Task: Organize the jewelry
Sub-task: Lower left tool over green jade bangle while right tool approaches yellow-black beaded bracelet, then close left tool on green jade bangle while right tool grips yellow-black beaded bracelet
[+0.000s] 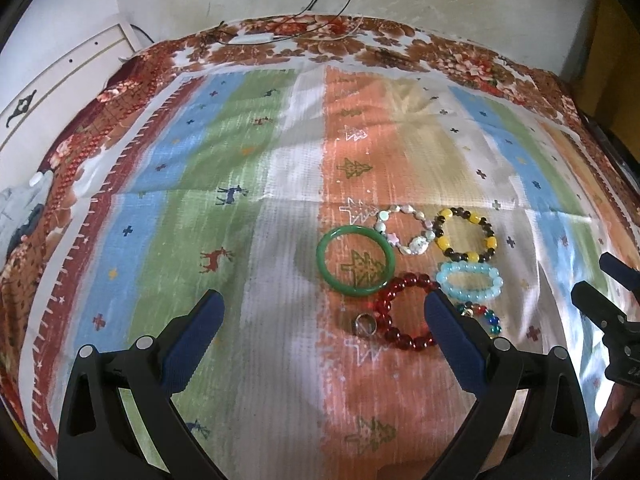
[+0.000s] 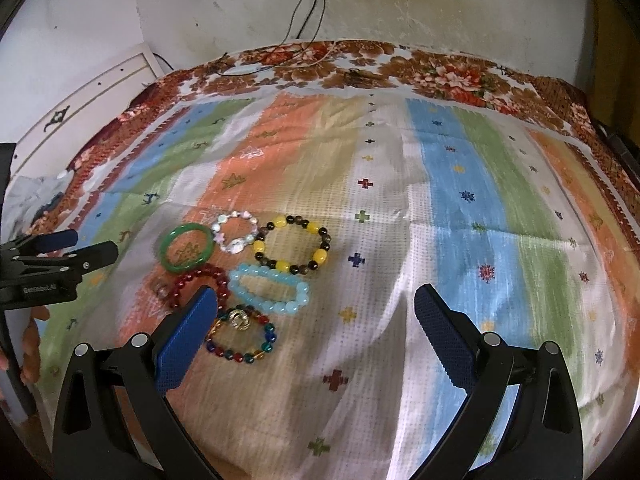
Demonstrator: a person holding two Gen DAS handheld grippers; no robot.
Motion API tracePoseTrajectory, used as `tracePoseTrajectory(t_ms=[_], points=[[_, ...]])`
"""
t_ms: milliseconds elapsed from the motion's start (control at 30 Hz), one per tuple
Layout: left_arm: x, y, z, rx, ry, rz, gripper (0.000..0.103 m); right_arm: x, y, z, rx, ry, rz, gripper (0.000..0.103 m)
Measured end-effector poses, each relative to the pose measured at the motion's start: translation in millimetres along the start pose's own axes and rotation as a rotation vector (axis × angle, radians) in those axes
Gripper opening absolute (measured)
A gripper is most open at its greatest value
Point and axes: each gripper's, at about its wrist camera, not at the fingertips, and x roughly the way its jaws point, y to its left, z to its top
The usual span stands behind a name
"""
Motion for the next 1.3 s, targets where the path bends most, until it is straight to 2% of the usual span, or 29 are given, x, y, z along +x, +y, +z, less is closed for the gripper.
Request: tracePoseTrajectory(t_ms=[433,800,1300], points=[[38.1,1.5,16.5,0.002,0.054,0.020,0.097,37.7,-7.5,16.3,0.030,0.053,0.003,0.100],[68.3,6.7,26.0,-0.020,0.107,0.012,0.097,73.0,-12.3,26.3,0.038,0.105,-0.032,0.100],[103.3,9.9,24.6,-0.005,0.181,0.029,0.085,107.1,-4.4,32.6,-0.003,0.158,-0.074,0.100]])
